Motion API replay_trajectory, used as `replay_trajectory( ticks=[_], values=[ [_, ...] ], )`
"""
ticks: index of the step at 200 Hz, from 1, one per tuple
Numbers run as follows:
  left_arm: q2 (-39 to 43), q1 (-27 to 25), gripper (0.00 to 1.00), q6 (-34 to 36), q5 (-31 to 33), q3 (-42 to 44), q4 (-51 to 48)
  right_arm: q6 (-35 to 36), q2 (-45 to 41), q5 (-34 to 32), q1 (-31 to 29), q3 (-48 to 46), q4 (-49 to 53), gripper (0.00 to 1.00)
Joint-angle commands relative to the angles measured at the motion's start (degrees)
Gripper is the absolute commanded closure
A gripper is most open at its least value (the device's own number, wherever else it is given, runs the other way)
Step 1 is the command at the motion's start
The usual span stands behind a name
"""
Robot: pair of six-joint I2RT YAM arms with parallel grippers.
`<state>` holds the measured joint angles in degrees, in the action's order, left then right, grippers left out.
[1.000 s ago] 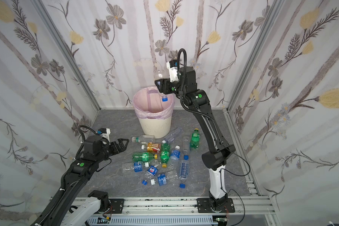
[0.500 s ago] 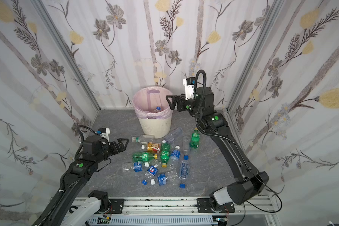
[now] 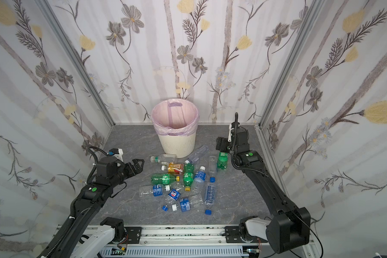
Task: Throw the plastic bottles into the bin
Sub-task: 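Lower the right gripper onto the green yellow-capped bottle and close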
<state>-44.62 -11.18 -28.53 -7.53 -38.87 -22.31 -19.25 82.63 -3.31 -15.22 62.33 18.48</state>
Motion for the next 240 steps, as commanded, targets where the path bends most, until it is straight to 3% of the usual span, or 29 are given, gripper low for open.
replay_trajectory(
  ticks=[1, 83, 122, 205, 240],
  values=[
    [0.08, 0.02, 0.00, -0.08, 0.70, 0.63, 0.86, -1.72, 3.72, -1.08, 0.52, -0.74, 0.21, 0.12],
    [0.49, 0.09, 0.00, 0.23, 0.67, 2.18, 0.77, -3.17, 20.64, -0.31, 2.20, 1.04, -0.98, 0.23],
    [1.09, 0.10, 0.00, 0.95, 1.28, 2.53, 0.78, -3.13, 24.33, 0.39, 2.87, 1.09, -2.13, 0.31],
    [0.65, 0.06, 0.00, 1.94, 1.81, 3.49, 0.88, -2.80, 29.58, 1.14, 4.59, 1.48, -3.36, 0.36],
    [0.59, 0.11, 0.00, 2.25, 2.47, 4.06, 0.86, -1.83, 29.59, 1.27, 4.76, 1.16, -3.49, 0.44]
  ],
)
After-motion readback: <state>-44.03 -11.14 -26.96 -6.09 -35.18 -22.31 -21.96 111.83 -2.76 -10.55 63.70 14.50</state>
